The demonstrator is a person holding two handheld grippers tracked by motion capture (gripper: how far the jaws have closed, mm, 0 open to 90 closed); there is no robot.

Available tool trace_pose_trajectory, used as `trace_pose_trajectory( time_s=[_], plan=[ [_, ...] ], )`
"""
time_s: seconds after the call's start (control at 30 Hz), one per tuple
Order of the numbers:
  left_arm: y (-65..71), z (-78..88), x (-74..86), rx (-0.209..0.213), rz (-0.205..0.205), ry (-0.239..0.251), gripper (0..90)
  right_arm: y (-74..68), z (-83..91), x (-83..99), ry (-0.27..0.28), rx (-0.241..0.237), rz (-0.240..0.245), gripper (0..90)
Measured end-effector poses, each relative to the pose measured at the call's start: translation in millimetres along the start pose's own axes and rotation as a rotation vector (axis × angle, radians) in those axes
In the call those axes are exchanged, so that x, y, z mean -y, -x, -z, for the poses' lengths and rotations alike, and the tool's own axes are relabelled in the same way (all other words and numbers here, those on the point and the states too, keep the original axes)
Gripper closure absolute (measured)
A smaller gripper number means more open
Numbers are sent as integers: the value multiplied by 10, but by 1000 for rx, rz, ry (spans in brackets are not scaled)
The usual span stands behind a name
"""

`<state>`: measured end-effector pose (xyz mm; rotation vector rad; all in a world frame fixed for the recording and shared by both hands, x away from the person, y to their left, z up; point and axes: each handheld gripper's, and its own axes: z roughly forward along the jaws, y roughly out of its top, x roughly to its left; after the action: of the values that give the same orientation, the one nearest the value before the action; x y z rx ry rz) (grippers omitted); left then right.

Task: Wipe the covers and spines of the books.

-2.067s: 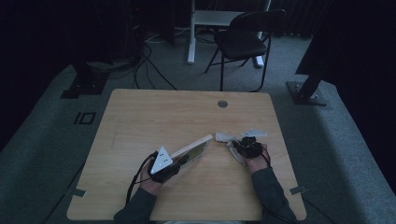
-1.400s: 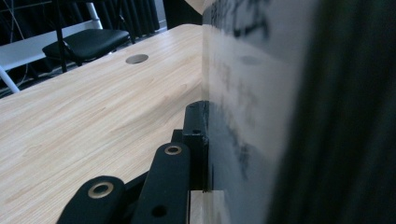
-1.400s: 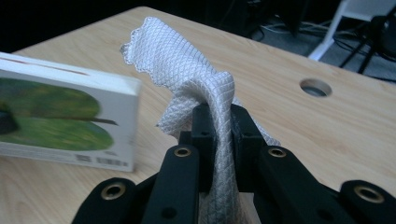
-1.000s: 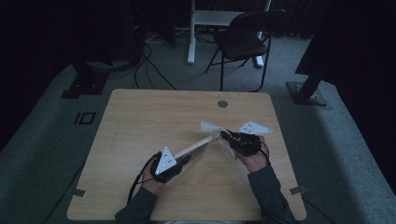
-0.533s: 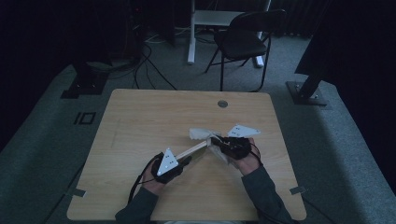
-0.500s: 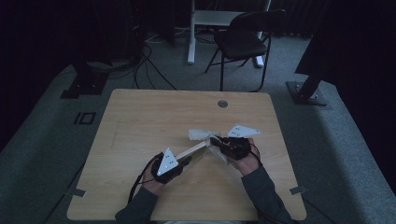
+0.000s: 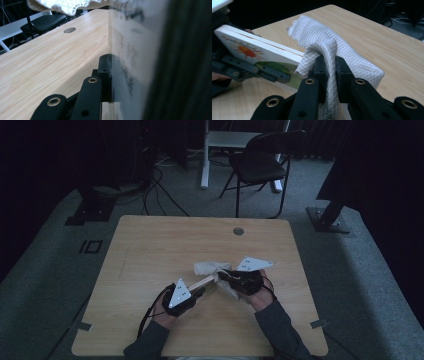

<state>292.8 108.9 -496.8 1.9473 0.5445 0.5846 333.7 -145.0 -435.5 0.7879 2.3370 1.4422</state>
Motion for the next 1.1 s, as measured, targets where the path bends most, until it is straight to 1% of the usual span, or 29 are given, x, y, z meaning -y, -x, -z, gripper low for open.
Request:
trace_pose_trajectory(
  time_s=[0.17,0.23,0.27,0.3,0.33,0.43,0.5,0.53,0.57,0.6,0.63,0.67,0.83,0.93,1.03,1.1],
  plan=[
    [-1,-2,2,1,3,2,782,-105,-8,-38,0,-22,31,827],
    [0,-2,2,1,4,2,782,-176,-9,-63,3,-35,50,828],
    [0,-3,2,0,3,2,782,-176,-9,-63,3,-35,50,828],
    [0,-5,3,-2,2,2,782,-227,-11,-81,3,-48,66,827],
    [0,-8,4,-3,3,2,782,-227,-11,-81,3,-48,66,827],
    [-2,-11,7,-2,5,2,782,-315,-23,-111,4,-66,87,827],
    [-3,-10,8,-2,6,1,782,-402,-37,-148,6,-88,114,828],
    [-3,-10,7,-2,6,0,782,-402,-37,-148,6,-88,114,828],
    [-3,-12,8,-3,7,1,782,-462,-44,-178,8,-107,129,828],
    [-3,-12,8,-3,7,1,782,-462,-44,-178,8,-107,129,828],
    [-3,-12,8,-3,7,0,782,-494,-48,-194,8,-115,137,828],
    [-3,-13,8,-3,8,1,782,-546,-55,-221,9,-126,157,827],
    [-1,-13,9,-2,8,1,782,-678,-74,-282,17,-163,187,827],
    [-4,-12,11,0,10,1,782,-721,-88,-299,16,-176,208,828],
    [-6,-11,12,-2,11,2,782,-711,-90,-297,20,-178,204,828],
    [-13,-3,11,-1,17,6,782,-673,-66,-287,28,-166,198,827]
  ],
)
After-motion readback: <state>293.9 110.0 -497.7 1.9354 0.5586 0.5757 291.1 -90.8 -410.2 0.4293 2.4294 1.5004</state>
